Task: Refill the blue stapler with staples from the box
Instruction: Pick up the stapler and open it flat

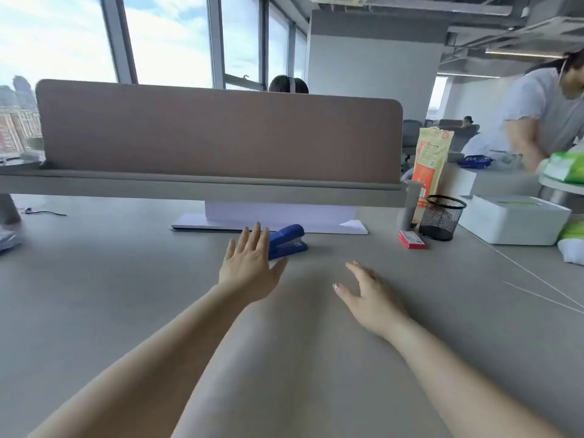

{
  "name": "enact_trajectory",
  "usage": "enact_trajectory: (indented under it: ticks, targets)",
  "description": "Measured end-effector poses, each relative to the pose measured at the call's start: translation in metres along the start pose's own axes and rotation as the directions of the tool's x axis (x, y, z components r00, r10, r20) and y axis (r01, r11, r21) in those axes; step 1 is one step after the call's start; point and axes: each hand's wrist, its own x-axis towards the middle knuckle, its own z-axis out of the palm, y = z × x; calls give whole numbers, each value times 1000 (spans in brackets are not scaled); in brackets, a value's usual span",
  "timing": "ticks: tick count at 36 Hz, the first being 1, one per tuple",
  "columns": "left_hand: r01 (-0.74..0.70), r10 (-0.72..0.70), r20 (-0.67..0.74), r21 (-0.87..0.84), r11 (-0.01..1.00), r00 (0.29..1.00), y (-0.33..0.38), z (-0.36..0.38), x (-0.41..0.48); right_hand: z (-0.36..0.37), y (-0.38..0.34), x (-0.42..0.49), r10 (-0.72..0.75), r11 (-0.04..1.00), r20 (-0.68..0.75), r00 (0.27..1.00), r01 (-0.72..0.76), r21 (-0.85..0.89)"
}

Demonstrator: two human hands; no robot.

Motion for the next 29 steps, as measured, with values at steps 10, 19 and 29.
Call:
enact_trajectory:
  ticks: [10,19,29]
  targets:
    - [-60,58,44,49,997,997,-1,32,16,9,7,10,6,999,-22,1000,-5,44]
    - [-202,199,65,33,979,978,0,13,-56,0,-2,-5,23,991,-35,999,-19,129]
    - [-214,184,-141,-244,946,973,-4,-12,-83,4,-22,-11,-41,892,62,997,9,452]
